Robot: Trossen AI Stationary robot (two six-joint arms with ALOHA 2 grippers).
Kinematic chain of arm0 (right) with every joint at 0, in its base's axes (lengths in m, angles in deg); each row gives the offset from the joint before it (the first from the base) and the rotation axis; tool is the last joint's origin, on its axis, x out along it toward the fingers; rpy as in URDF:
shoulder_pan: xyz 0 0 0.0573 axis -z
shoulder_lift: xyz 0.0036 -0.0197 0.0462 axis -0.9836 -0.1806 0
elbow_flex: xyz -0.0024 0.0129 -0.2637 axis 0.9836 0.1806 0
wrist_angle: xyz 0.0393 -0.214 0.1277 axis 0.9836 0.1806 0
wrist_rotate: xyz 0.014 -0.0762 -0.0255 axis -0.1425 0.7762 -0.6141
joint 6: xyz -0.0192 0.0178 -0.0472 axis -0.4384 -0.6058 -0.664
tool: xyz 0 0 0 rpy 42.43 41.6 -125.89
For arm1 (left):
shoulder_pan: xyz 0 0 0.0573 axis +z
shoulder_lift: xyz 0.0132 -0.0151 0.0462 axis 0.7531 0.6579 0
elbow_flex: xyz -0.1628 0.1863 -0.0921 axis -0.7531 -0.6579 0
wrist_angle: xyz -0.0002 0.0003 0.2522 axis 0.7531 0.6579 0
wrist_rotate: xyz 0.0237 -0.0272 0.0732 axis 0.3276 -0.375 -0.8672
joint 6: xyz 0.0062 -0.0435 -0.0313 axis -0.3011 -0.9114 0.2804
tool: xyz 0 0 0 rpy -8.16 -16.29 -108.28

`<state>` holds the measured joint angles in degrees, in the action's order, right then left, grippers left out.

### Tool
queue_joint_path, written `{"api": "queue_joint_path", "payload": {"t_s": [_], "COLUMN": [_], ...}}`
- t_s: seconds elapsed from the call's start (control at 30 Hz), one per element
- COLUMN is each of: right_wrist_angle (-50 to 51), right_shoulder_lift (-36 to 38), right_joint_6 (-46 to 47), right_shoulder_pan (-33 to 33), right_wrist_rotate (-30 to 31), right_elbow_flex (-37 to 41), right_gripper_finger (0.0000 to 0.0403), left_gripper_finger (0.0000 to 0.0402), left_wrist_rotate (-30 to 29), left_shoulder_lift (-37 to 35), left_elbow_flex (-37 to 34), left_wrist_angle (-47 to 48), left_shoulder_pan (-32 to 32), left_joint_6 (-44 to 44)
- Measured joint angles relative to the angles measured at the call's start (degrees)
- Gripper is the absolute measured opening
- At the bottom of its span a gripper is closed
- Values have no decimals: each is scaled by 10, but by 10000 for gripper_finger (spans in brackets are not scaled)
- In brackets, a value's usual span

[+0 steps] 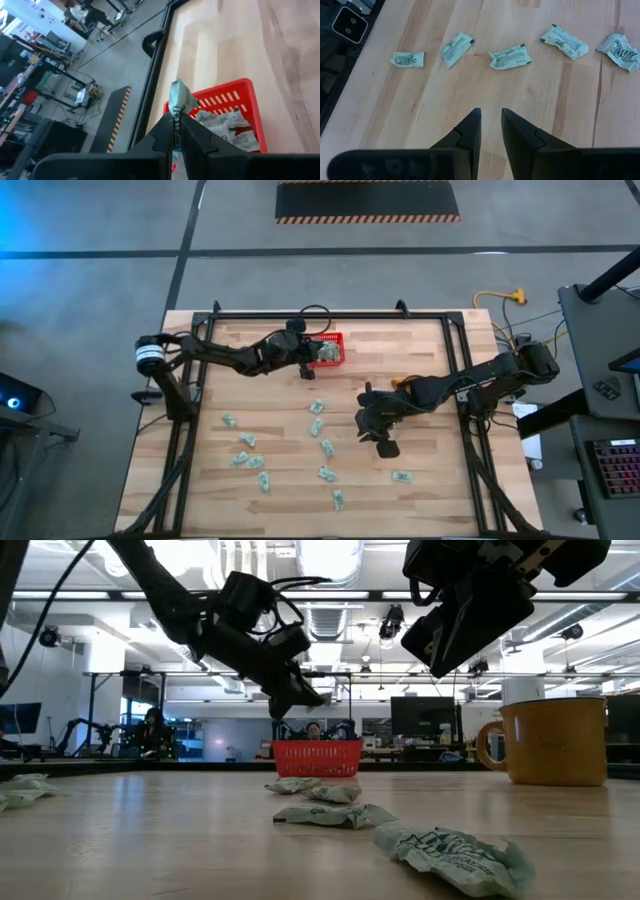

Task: Pick and place Stevia / Truvia into bins
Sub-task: Put the white stevia packet into the red bin

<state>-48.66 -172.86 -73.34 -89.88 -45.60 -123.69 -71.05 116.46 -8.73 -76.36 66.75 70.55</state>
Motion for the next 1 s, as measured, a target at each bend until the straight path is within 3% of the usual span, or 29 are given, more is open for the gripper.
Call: {"api": "queue_joint_path", "payload": {"t_s": [0.43,0.8,1.0], "right_wrist_angle": [-5,-6,7], "right_shoulder_lift": [0,0,0], "right_joint_6": [-3,-7,65], "right_shoulder_pan": [0,-1,-53], "right_wrist_rotate": [0,0,-4], "right_elbow_flex": [0,0,3], "right_gripper_finger": [68,68,68], "left_gripper_finger": [12,88,98], "left_wrist_rotate": [-16,-21,-22], "left_shoulder_lift": [4,2,-15], "left_elbow_flex": [1,1,-8], "left_wrist_angle": [48,61,74], "left_shoulder_pan": [1,1,-7], "left_joint_6": [-22,-21,-21]}}
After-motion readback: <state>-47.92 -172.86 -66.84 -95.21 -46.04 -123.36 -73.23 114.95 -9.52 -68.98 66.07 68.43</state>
